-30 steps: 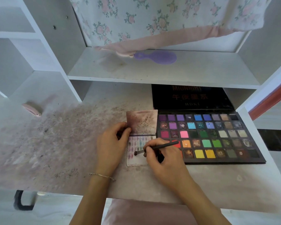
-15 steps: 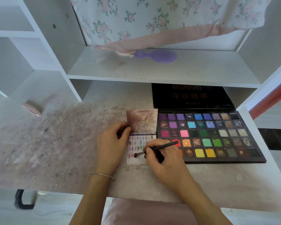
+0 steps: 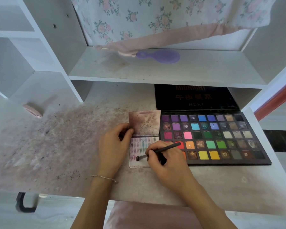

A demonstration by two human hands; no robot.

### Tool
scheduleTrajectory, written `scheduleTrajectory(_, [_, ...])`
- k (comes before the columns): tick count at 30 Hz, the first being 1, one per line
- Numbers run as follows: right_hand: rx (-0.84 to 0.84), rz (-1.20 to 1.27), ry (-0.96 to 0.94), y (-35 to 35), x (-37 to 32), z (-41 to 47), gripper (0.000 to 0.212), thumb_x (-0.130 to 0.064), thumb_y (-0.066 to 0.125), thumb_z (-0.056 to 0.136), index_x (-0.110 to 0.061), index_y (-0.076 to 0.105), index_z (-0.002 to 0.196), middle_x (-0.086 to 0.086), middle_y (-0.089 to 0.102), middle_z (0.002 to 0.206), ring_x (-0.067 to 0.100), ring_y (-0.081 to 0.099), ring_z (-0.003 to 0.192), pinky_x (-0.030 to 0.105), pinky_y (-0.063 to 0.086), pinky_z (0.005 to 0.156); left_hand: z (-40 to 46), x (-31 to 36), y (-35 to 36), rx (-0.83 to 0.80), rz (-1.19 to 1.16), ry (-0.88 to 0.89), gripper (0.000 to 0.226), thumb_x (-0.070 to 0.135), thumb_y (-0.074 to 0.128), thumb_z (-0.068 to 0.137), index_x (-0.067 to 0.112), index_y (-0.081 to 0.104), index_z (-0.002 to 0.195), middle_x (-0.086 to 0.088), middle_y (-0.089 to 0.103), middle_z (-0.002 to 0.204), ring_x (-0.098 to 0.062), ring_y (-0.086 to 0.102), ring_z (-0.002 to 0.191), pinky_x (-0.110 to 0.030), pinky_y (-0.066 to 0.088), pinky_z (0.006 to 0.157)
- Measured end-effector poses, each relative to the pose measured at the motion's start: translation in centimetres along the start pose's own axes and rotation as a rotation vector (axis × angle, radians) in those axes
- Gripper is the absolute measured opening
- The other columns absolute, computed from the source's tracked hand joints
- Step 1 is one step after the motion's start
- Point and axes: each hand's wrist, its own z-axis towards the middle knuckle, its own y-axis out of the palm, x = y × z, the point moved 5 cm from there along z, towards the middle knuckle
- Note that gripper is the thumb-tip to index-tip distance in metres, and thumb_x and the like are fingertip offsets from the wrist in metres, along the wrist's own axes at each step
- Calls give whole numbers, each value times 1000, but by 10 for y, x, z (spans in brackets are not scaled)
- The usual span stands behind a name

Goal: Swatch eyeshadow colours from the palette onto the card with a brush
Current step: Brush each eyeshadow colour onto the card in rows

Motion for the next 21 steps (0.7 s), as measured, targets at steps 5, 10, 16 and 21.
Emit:
scheduleTrajectory(5, [21, 33, -3, 0, 1, 0, 14, -28, 47, 80, -23, 60, 80, -13, 60, 72, 13, 58, 74, 39, 50, 69, 0, 1, 0, 3, 4, -9, 14, 20, 59, 85, 20, 69, 96, 18, 61, 76, 5, 56, 72, -12, 41, 64])
scheduleTrajectory(10, [54, 108, -28, -3, 0, -1, 10, -27, 49, 80, -27, 59, 77, -11, 61, 71, 11, 61, 74, 40, 51, 69, -1, 2, -1, 1, 2, -9, 13, 18, 59, 86, 18, 69, 95, 16, 62, 76, 1, 57, 71, -15, 44, 64])
scheduleTrajectory(16, [207, 274, -107, -17, 0, -6, 17, -28, 45, 82, -35, 59, 90, -15, 62, 83, 7, 61, 82, 19, 50, 72, 0, 1, 0, -12, -2, -18, 15, 18, 59, 86, 18, 69, 98, 8, 67, 84, -4, 58, 73, -17, 44, 67])
scheduleTrajectory(21, [372, 226, -140, -51, 10, -12, 20, -22, 43, 85, -31, 59, 93, -14, 61, 89, 1, 58, 84, 9, 45, 72, -1, 1, -1, -9, 11, -24, 17, 20, 59, 86, 17, 68, 100, 12, 63, 83, 5, 53, 71, -10, 38, 65])
